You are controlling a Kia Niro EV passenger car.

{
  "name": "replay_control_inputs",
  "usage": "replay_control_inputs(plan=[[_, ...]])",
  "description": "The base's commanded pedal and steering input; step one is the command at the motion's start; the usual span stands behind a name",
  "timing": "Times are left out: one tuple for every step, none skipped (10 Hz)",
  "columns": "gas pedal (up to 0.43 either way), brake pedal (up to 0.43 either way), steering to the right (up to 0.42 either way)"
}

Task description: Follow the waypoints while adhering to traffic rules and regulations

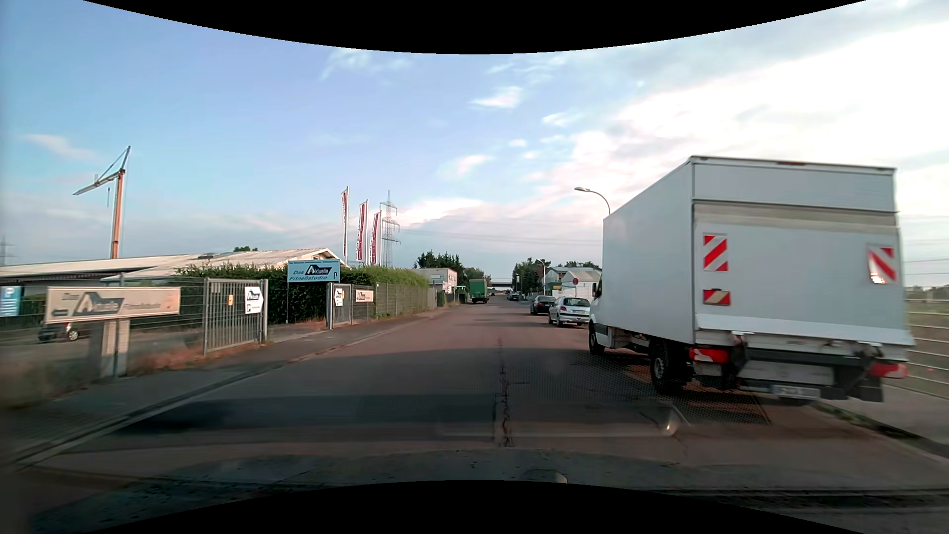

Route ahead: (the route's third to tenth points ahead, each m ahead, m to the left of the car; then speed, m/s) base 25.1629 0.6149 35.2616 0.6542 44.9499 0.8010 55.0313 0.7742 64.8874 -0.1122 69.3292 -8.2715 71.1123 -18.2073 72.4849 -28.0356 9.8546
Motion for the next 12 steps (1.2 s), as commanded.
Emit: replay_control_inputs(plan=[[0.000,0.000,-0.002],[0.000,0.000,-0.001],[0.000,0.000,-0.001],[0.000,0.000,-0.001],[0.000,0.000,-0.002],[0.000,0.000,-0.002],[0.000,0.000,-0.002],[0.000,0.000,-0.001],[0.000,0.000,-0.002],[0.000,0.000,-0.002],[0.000,0.000,-0.002],[0.000,0.000,-0.002]])
